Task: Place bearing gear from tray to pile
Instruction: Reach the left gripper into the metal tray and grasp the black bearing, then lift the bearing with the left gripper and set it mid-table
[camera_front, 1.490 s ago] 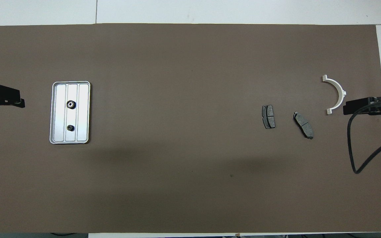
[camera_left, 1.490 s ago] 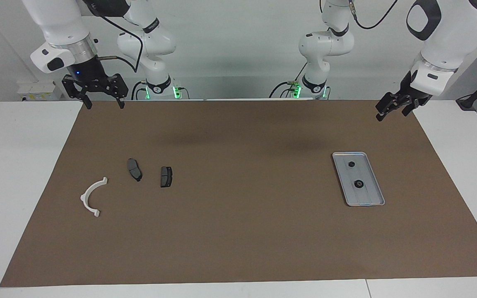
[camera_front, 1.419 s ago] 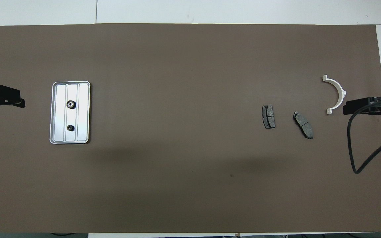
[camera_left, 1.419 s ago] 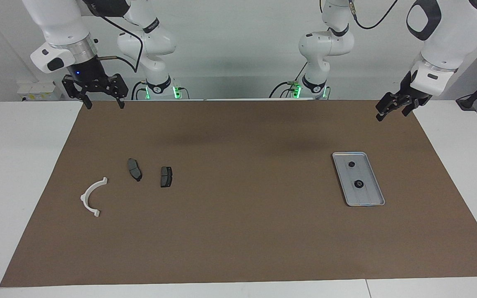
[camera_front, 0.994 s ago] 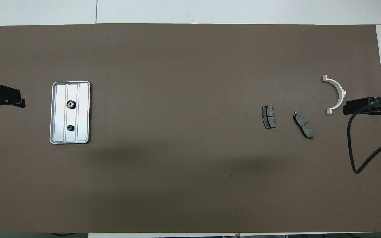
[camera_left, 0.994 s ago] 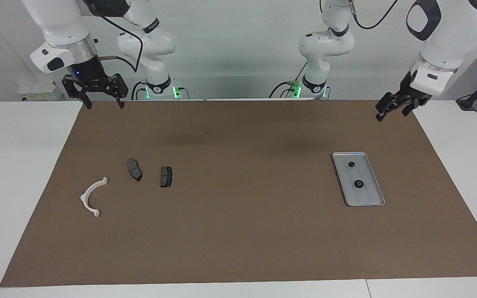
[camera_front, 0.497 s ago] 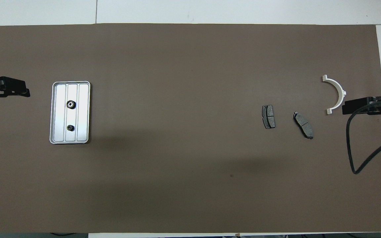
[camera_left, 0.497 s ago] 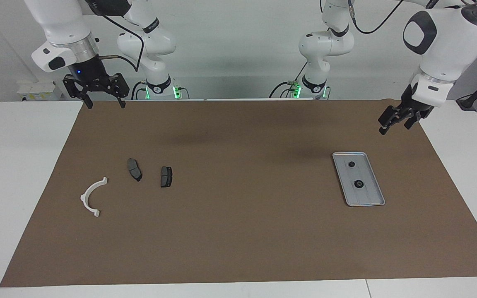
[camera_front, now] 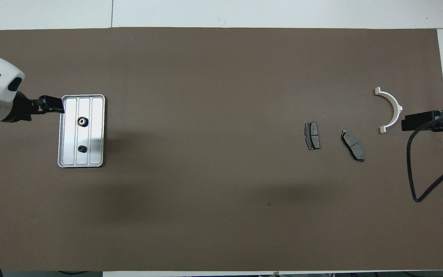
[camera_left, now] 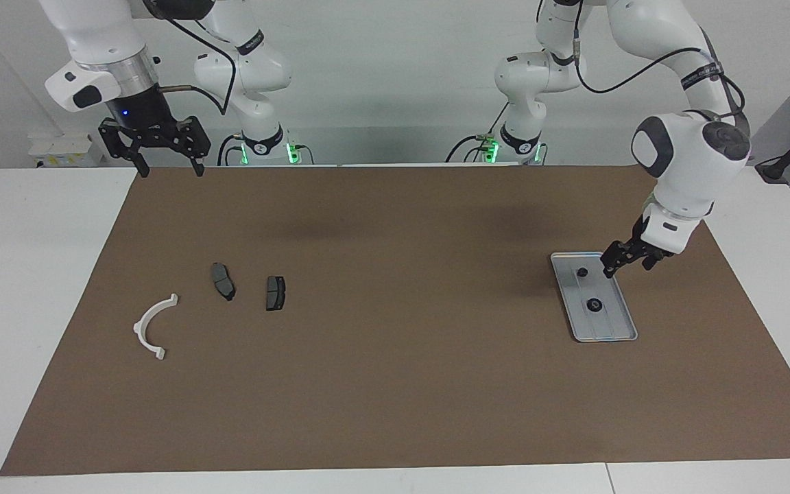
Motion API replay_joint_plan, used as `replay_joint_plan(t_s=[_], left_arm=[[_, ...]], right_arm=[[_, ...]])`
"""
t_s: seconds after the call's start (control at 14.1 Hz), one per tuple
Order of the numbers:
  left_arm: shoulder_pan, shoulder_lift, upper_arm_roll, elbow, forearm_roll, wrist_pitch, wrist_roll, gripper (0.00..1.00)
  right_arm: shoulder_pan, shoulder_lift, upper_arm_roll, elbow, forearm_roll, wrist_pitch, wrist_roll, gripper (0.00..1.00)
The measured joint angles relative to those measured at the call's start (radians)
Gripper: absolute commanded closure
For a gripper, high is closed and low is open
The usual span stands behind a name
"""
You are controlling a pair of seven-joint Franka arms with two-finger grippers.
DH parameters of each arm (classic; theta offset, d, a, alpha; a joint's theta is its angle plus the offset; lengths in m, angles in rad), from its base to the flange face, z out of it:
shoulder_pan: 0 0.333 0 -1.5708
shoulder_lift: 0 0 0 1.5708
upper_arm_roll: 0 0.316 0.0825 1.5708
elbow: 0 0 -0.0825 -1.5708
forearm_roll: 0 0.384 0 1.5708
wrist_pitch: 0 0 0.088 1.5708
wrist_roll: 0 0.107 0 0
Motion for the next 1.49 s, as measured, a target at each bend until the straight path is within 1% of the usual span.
replay_joint_plan(t_s=[0.21,0.28,0.35,0.43,0.64,1.35,1.49], left_arm=[[-0.009,0.093,-0.004,0.000,0.011,0.085,0.008,0.00],[-0.009,0.119,-0.004,0.001,0.010,0.106,0.007,0.02],[-0.009,0.139,-0.004,0.002,0.007,0.125,0.007,0.10],[-0.009,0.153,-0.004,0.003,0.003,0.141,0.007,0.15],[-0.008,0.162,-0.002,0.006,0.000,0.153,0.007,0.27],[-0.008,0.196,-0.003,0.006,-0.021,0.181,-0.014,0.27],[-0.009,0.200,-0.005,0.005,-0.022,0.190,-0.020,0.31]], right_arm=[[0.000,-0.001,0.000,0.000,0.000,-0.012,0.000,0.00],[0.000,-0.002,0.000,0.000,0.000,-0.013,0.000,0.00],[0.000,-0.003,0.001,0.001,0.000,-0.013,0.000,0.00],[0.000,-0.006,0.002,0.001,0.000,-0.013,0.000,0.00],[0.000,-0.019,0.002,0.002,0.000,-0.014,0.000,0.00],[0.001,-0.031,0.002,0.002,0.000,-0.014,0.000,0.00],[0.001,-0.031,0.004,0.002,0.000,-0.014,0.000,0.00]])
